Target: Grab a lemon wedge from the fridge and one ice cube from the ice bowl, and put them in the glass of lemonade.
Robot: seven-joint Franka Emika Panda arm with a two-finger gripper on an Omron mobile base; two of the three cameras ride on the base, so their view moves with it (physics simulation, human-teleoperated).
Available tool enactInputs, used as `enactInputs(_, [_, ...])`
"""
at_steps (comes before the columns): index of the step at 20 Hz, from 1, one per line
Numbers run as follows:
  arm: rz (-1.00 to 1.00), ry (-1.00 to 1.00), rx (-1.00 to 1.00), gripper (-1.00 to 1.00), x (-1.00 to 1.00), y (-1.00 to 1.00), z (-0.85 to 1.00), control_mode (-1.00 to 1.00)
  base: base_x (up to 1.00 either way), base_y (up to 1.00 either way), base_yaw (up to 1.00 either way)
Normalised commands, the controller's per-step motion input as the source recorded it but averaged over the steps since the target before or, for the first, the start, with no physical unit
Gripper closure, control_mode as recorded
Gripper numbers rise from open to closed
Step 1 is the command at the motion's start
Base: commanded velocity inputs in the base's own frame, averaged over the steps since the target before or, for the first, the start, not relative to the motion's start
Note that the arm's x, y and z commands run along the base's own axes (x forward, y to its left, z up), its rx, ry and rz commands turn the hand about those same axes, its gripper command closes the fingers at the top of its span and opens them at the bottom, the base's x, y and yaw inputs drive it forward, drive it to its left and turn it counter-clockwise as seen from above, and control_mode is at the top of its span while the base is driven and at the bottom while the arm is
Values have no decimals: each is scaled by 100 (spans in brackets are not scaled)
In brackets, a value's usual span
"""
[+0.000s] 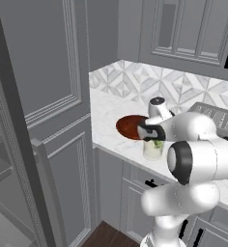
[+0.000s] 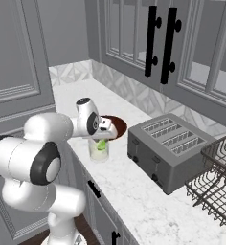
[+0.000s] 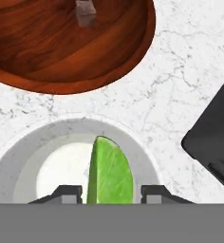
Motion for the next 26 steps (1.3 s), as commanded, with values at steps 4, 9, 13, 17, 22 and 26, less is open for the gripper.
enactInputs(4, [-5, -9, 0, -100, 13, 4, -1, -100, 0, 0, 0])
enactInputs(9, [-7, -10, 0, -100, 2, 2, 37, -100, 0, 0, 0])
enactInputs(13, [-1, -20, 0, -100, -84, 0, 81, -100, 0, 0, 0])
enactInputs(17, [0, -25, 0, -100, -100, 0, 71, -100, 0, 0, 0])
enactInputs(22, [0, -46, 2, -100, -100, -14, 44, -100, 0, 0, 0])
enactInputs(26, [2, -45, 25, -100, -80, -28, 16, -100, 0, 0, 0])
